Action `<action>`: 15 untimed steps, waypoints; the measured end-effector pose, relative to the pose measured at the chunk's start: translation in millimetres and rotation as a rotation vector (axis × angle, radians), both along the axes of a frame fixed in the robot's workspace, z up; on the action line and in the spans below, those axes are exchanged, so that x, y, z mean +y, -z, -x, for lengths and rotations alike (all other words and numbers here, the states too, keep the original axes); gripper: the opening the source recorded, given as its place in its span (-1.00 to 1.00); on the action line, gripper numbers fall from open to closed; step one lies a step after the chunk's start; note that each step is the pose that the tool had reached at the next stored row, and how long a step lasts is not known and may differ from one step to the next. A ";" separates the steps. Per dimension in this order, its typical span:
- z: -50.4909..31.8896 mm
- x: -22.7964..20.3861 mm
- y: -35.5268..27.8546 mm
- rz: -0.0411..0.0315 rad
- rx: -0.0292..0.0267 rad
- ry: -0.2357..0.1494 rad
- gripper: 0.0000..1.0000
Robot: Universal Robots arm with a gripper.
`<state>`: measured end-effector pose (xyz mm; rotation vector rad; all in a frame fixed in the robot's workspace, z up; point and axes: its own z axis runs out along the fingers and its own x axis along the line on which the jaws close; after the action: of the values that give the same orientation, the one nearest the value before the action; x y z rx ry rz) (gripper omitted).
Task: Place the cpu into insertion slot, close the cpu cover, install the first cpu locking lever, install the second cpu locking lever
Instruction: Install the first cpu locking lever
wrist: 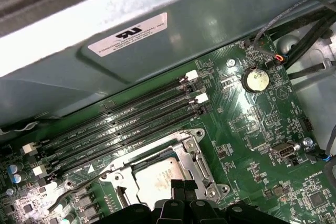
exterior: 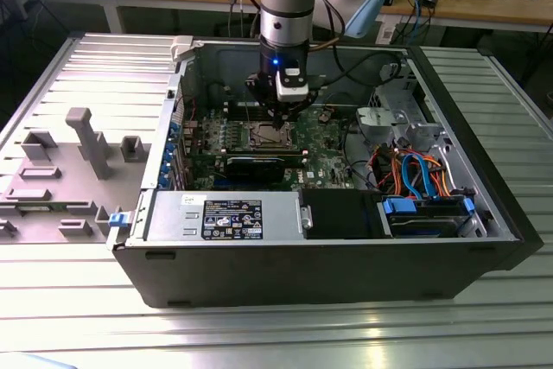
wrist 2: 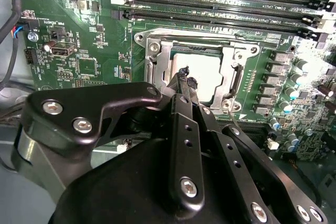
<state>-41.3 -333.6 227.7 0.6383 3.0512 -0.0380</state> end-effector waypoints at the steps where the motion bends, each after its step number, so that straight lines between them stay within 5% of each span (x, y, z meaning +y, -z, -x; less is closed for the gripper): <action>1: 0.0 0.0 0.0 0.0000 0.0000 -0.004 -0.79; 15: 0.0 0.0 0.0 -0.0001 0.0000 -0.052 -0.79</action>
<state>-41.3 -333.6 227.6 0.5593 3.0660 -0.0369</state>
